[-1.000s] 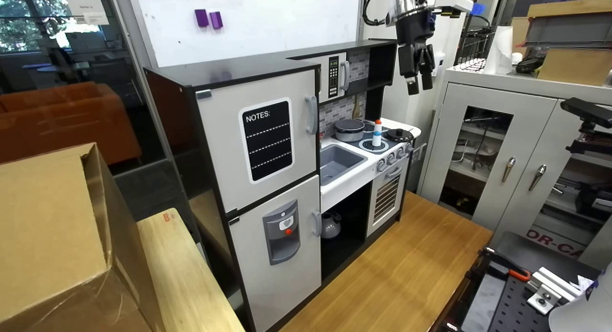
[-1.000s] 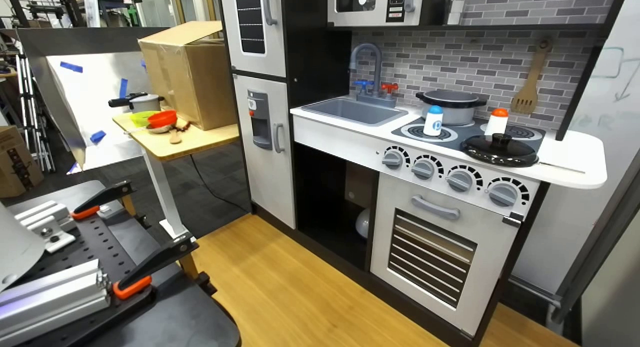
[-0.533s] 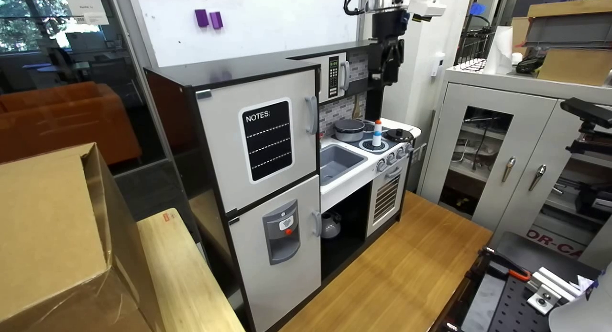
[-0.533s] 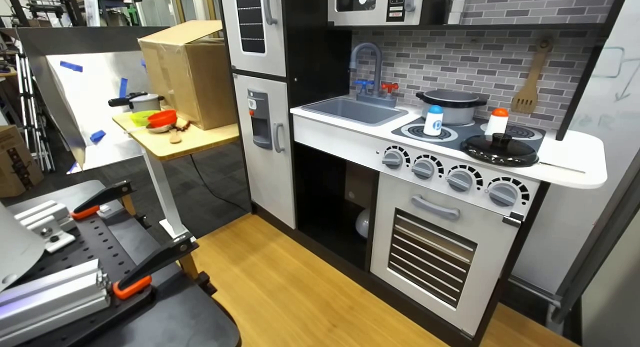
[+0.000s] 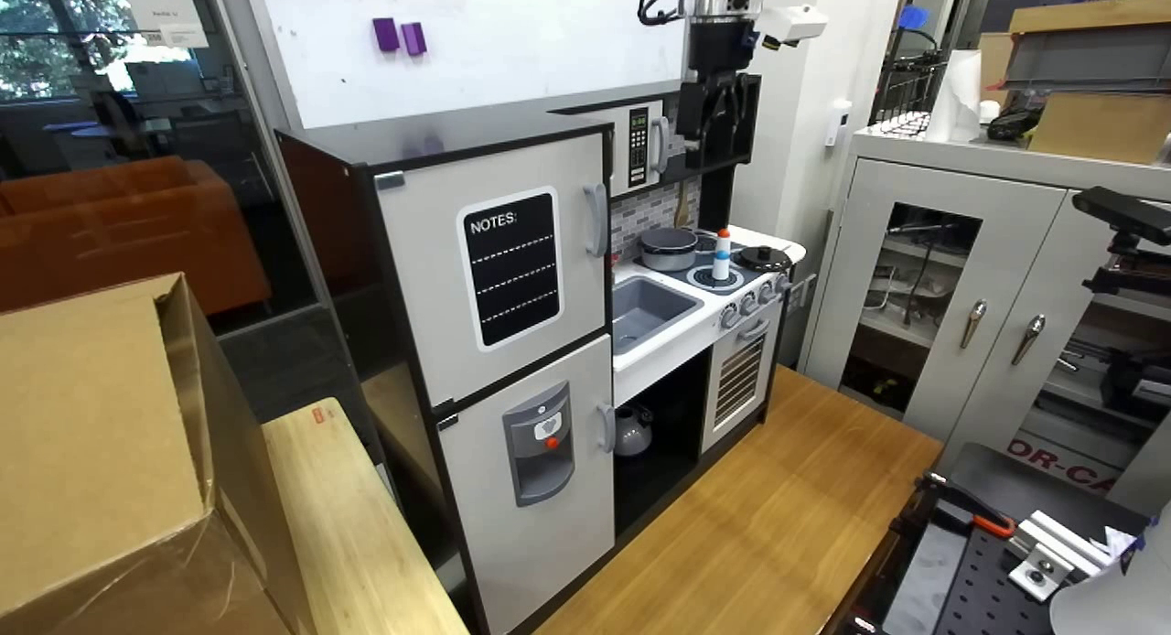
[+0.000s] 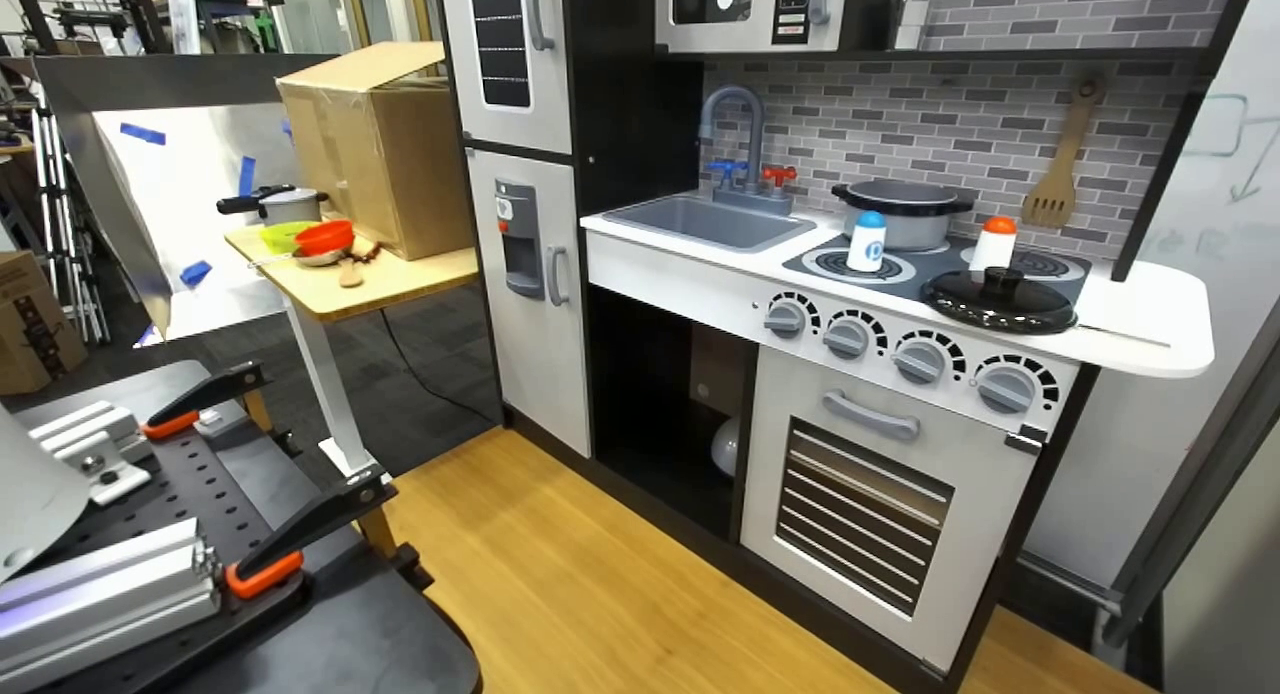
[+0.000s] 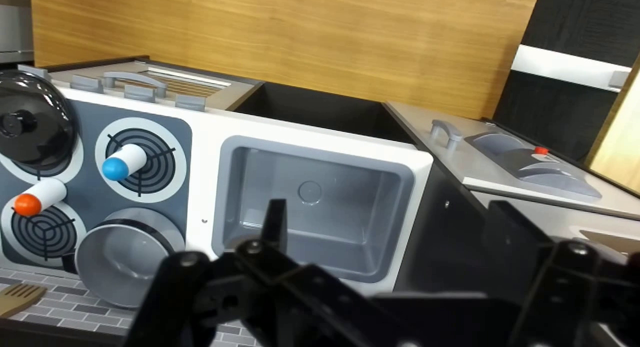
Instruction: Open the top compartment of the refrigerator
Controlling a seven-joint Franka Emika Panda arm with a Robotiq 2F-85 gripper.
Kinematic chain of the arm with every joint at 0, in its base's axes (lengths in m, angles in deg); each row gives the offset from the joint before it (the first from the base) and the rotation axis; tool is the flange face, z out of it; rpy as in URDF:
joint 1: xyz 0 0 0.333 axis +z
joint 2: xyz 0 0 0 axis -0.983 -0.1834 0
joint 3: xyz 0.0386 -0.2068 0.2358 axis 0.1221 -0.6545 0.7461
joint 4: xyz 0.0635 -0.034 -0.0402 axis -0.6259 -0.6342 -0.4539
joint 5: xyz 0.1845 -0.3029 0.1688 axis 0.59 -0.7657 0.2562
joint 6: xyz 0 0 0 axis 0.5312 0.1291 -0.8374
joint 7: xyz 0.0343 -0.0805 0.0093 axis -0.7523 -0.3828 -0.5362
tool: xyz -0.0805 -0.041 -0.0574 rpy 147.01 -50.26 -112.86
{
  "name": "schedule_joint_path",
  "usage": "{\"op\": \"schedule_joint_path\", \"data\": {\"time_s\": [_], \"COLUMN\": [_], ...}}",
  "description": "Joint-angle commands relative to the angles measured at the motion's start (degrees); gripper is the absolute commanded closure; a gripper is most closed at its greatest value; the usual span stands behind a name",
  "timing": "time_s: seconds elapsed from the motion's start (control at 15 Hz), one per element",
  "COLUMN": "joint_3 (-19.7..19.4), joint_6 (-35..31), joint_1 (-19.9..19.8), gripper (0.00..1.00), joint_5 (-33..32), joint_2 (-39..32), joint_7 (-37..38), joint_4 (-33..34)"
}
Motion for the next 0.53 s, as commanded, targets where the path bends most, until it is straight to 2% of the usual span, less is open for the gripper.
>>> {"op": "schedule_joint_path", "data": {"time_s": [0.0, 0.47], "joint_3": [0.27, 0.05], "joint_6": [0.15, -2.44], "joint_1": [-0.27, -0.34], "gripper": [0.0, 0.0], "joint_5": [0.01, -0.62], "joint_2": [-0.04, 6.51], "joint_7": [0.0, 0.07], "joint_4": [0.15, -5.57]}}
